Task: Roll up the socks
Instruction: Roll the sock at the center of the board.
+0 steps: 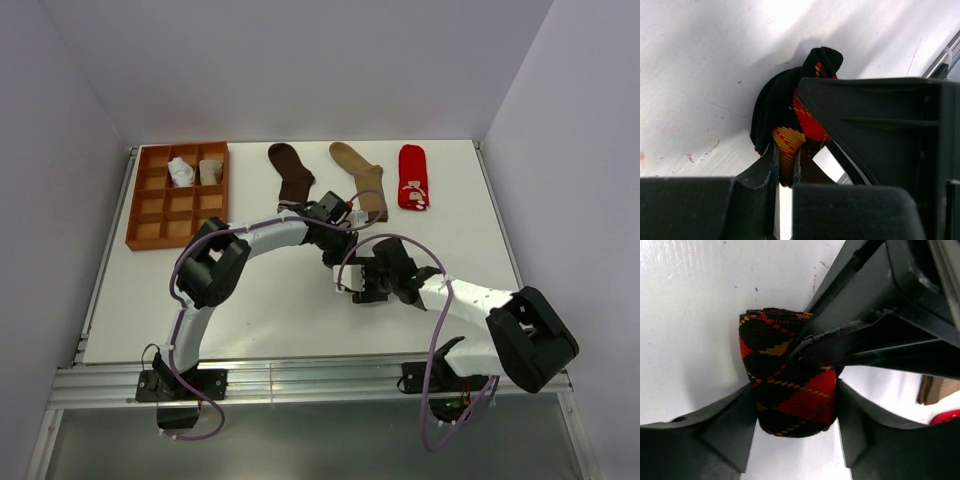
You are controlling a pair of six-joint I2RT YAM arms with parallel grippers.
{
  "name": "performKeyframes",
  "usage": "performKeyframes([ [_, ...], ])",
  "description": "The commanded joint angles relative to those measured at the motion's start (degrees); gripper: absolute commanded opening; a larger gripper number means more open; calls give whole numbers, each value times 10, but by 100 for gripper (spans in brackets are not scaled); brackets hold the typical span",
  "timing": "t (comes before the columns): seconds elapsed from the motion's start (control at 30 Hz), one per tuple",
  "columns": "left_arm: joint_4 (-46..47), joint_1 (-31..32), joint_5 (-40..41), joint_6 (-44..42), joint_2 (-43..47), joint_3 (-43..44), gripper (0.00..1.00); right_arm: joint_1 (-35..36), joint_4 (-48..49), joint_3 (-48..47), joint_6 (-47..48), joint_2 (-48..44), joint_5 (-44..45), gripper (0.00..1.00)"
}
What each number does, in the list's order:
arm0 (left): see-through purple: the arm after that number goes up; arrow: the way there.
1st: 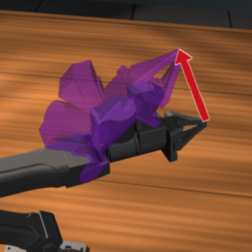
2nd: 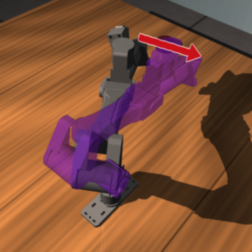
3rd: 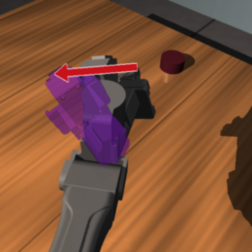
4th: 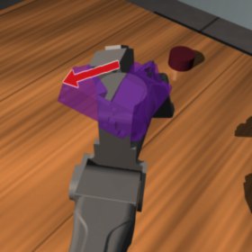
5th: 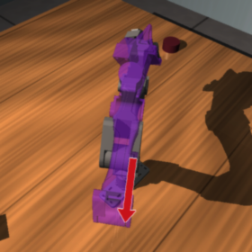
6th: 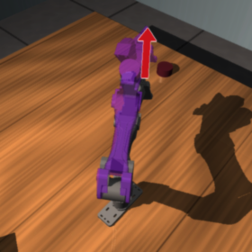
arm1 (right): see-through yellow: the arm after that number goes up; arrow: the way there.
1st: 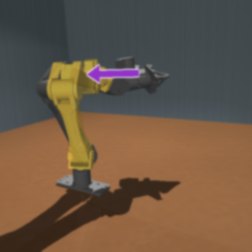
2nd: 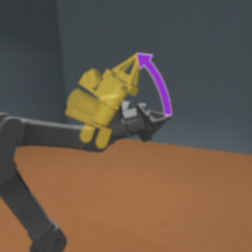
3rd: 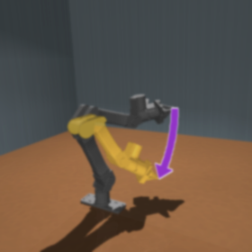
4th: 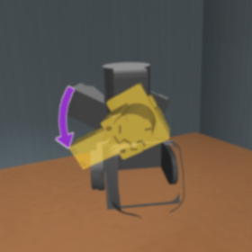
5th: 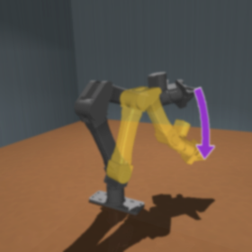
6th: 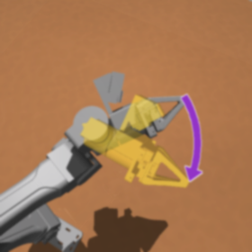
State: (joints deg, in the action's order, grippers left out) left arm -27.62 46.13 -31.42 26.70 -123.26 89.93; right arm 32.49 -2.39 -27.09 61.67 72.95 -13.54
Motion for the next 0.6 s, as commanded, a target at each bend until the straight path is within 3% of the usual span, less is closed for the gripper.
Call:
performKeyframes([
  [0.0,-43,0,25,-20,-34,-29,0,5,-23,-25,-6,32,13,64],
  [0.23,-20,-15,7,0,-15,-63,1,4,-94,-72,-26,71,-1,33],
  [0.47,10,-31,9,30,19,-117,2,6,-147,-139,-50,120,-6,18],
  [0.57,26,-33,9,45,29,-135,1,9,-172,-172,-61,148,-14,18],
])
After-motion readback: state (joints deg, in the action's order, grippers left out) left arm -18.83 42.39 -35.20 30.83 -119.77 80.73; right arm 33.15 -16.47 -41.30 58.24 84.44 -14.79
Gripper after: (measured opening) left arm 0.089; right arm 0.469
